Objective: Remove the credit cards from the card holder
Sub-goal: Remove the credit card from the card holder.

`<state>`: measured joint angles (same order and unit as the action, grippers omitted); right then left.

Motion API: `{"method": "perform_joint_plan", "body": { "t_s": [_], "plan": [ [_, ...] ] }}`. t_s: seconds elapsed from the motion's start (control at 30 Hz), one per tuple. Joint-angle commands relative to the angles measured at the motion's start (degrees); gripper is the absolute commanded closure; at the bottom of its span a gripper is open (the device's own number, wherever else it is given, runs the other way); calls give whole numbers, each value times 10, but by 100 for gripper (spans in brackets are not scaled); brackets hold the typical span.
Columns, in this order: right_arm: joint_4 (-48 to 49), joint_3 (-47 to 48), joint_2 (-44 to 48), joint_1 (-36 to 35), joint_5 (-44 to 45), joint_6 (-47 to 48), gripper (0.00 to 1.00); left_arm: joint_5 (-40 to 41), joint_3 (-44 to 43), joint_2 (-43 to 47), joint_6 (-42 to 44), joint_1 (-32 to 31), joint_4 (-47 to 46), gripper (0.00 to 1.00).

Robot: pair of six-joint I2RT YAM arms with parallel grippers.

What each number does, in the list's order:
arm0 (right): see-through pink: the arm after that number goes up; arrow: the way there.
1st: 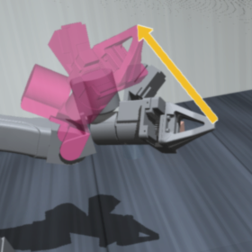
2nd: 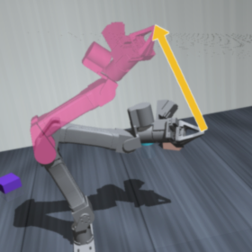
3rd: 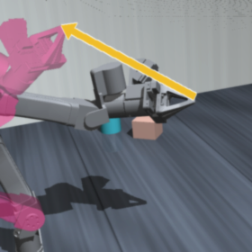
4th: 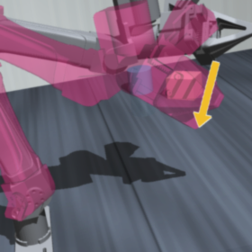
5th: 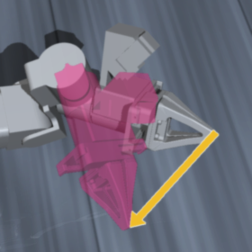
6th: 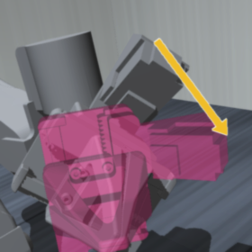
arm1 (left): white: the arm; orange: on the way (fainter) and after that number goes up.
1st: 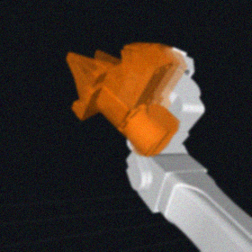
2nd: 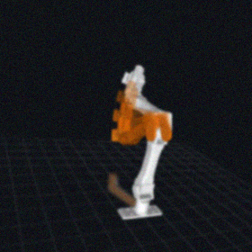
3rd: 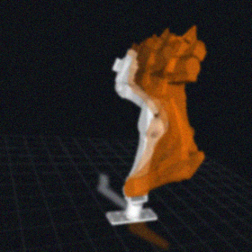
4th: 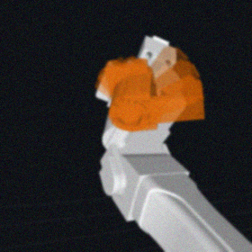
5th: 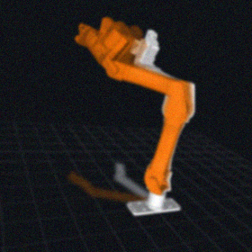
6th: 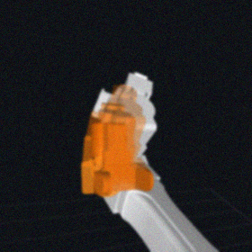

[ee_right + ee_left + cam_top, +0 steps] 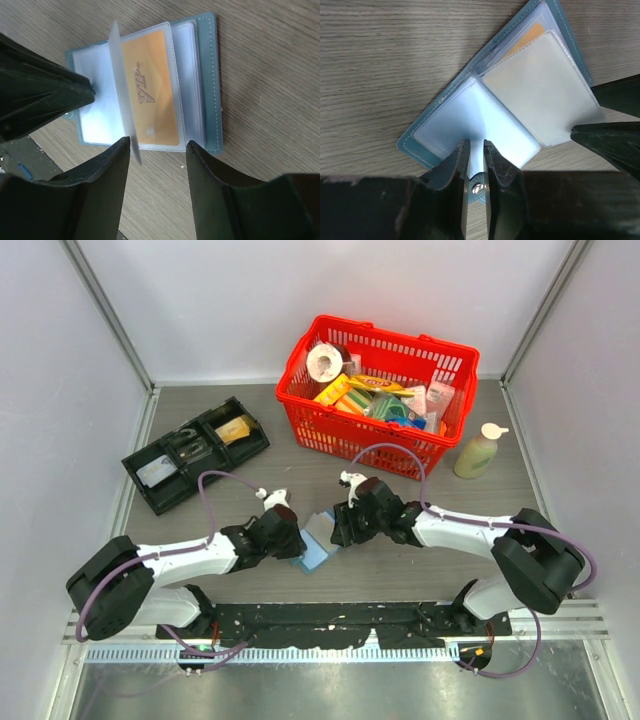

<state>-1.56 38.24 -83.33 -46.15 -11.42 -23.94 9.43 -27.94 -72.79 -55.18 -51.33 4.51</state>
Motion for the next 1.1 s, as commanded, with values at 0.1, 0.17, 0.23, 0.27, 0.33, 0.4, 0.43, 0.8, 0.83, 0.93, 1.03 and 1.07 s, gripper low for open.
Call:
{"method": "perform_joint_plan", "body": {
  "t_s": [0.1, 0.17, 0.23, 0.27, 0.33, 0.4, 0.43, 0.8, 0.83, 0.93, 1.03, 1.07],
  "plan": [
    [5, 32, 49, -10, -17, 4, 49, 5, 13, -1, -7, -6, 3, 81],
    [9, 35, 50, -13, -26, 6, 50, 7, 17, 6, -10, -6, 1, 82],
    [12, 35, 49, -15, -33, 6, 51, 11, 22, 22, -17, -6, -3, 82],
    [12, 34, 49, -15, -40, 9, 51, 14, 25, 31, -20, -6, -4, 81],
    [12, 34, 48, -17, -47, 7, 52, 22, 32, 52, -29, -6, -6, 80],
    [33, 31, 48, -17, -56, 7, 53, 30, 41, 80, -37, -6, -6, 75],
    [37, 30, 48, -18, -59, 7, 54, 33, 46, 95, -41, -7, -4, 73],
    [53, 32, 48, -20, -100, 8, 53, 85, 32, 254, -49, -6, 56, 54],
    [56, 33, 46, -21, -103, 6, 53, 83, 30, 252, -49, -6, 58, 54],
    [76, 32, 41, -24, -127, 2, 53, 70, 31, 238, -53, -6, 52, 56],
    [91, 34, 36, -26, -154, 2, 55, 60, 36, 233, -59, -6, 45, 56],
    [97, 35, 34, -27, -167, 4, 55, 61, 36, 235, -60, -6, 45, 56]
  ]
}}
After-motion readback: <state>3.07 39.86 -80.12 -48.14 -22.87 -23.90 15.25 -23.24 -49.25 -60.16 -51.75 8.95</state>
